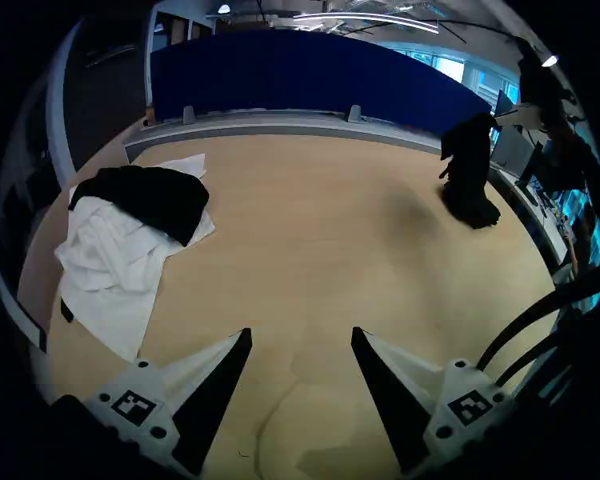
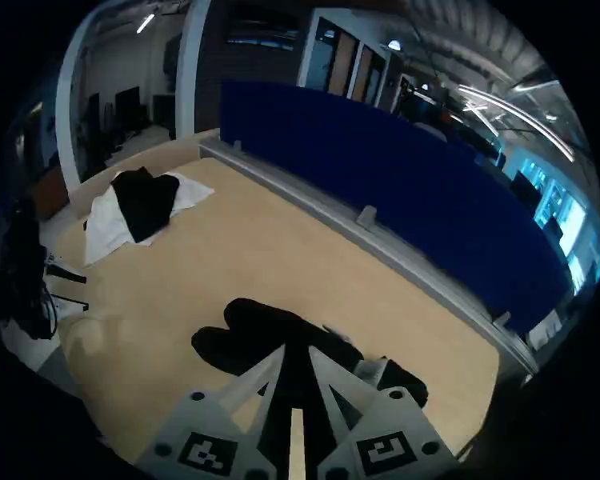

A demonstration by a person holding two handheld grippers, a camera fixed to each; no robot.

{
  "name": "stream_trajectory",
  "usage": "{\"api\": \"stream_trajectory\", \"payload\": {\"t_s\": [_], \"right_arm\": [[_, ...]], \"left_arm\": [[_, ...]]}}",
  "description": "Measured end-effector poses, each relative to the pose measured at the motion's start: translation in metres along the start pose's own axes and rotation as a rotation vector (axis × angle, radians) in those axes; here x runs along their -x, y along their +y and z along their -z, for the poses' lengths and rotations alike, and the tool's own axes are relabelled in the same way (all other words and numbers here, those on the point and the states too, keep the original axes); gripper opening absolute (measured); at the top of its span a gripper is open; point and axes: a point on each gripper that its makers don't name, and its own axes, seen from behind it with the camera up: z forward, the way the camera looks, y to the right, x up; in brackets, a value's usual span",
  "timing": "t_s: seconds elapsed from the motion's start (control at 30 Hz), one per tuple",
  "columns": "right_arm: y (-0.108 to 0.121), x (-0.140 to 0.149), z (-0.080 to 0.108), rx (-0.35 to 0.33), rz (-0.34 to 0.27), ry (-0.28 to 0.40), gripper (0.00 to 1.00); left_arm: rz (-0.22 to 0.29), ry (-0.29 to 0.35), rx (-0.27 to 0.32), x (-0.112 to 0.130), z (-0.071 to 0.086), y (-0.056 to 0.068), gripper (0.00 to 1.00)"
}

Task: Fold towel

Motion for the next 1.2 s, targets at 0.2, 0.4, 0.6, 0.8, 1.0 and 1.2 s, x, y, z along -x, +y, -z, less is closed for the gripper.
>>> {"api": "stream_trajectory", "payload": {"t_s": [0.2, 0.4, 0.6, 0.8, 1.0, 1.2], "right_arm": [[0.048, -0.002, -0.009, 0.044, -0.013, -0.015, 0.05], [0.081, -0.001, -0.021, 0.071, -0.031, -0.030, 0.05], [0.109, -0.006, -0.031, 0.096, -0.048, -0.028, 0.05], [0.136, -0.012, -0.041, 0.126, -0.053, -0.030, 0.05], [0.165, -0.014, -0.051, 0.158, -0.060, -0.040, 0.05], [0.184, -0.015, -0.059, 0.174, -0.090, -0.036, 0.05]], "left_arm": [[0.005, -0.013, -0.007, 0.005, 0.000, 0.002, 0.93], [0.006, -0.017, -0.017, 0.005, -0.002, 0.001, 0.92], [0.008, -0.019, -0.024, 0.004, -0.004, -0.002, 0.93], [0.008, -0.028, -0.032, 0.006, -0.006, -0.003, 0.93], [0.013, -0.041, -0.038, 0.008, -0.008, -0.002, 0.93], [0.016, -0.044, -0.043, 0.006, -0.014, -0.001, 0.92]]}}
